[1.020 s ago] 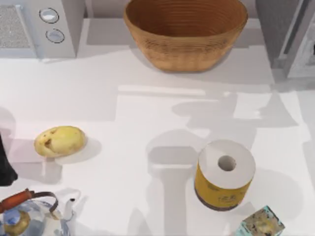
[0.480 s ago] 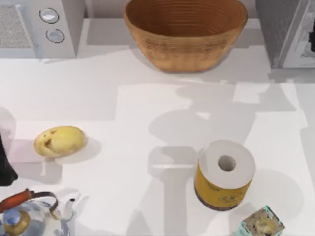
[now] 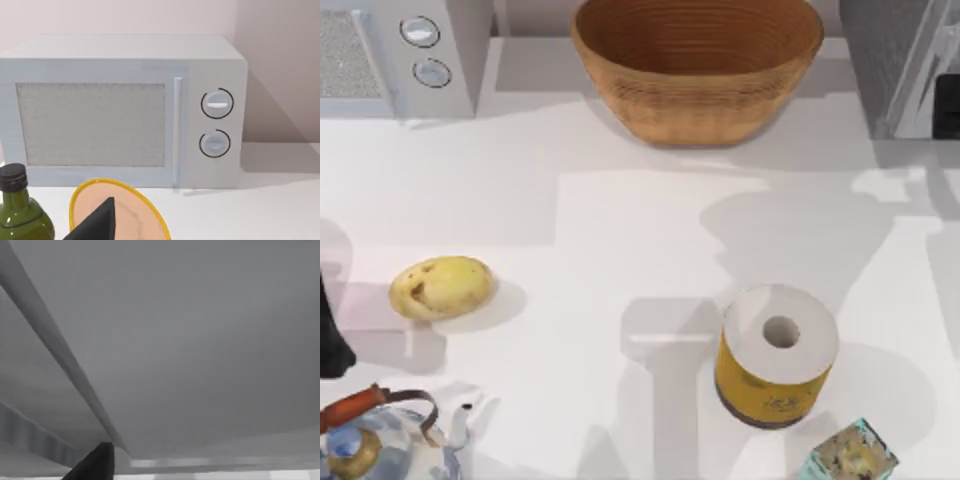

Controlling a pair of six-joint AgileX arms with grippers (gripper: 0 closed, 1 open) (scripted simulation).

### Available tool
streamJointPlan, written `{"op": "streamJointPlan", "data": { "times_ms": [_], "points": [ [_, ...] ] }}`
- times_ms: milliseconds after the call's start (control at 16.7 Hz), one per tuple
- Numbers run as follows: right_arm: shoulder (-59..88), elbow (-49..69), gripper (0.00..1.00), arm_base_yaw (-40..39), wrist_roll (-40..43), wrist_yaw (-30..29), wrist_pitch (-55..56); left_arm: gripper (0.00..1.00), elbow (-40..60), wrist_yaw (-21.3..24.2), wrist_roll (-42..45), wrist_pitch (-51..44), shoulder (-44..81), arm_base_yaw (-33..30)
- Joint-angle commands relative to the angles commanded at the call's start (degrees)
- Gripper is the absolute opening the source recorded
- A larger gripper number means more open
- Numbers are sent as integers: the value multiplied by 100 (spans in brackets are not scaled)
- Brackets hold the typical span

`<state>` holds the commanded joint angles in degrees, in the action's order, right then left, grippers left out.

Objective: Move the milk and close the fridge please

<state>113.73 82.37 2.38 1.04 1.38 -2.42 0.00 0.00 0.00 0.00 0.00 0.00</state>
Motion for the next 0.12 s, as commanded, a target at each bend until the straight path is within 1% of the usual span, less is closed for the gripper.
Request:
{"op": "streamJointPlan", "data": {
  "times_ms": [120],
  "points": [
    [28, 52, 100, -3, 0, 1, -9, 100, 0, 0, 0, 0, 0, 0]
  ]
}}
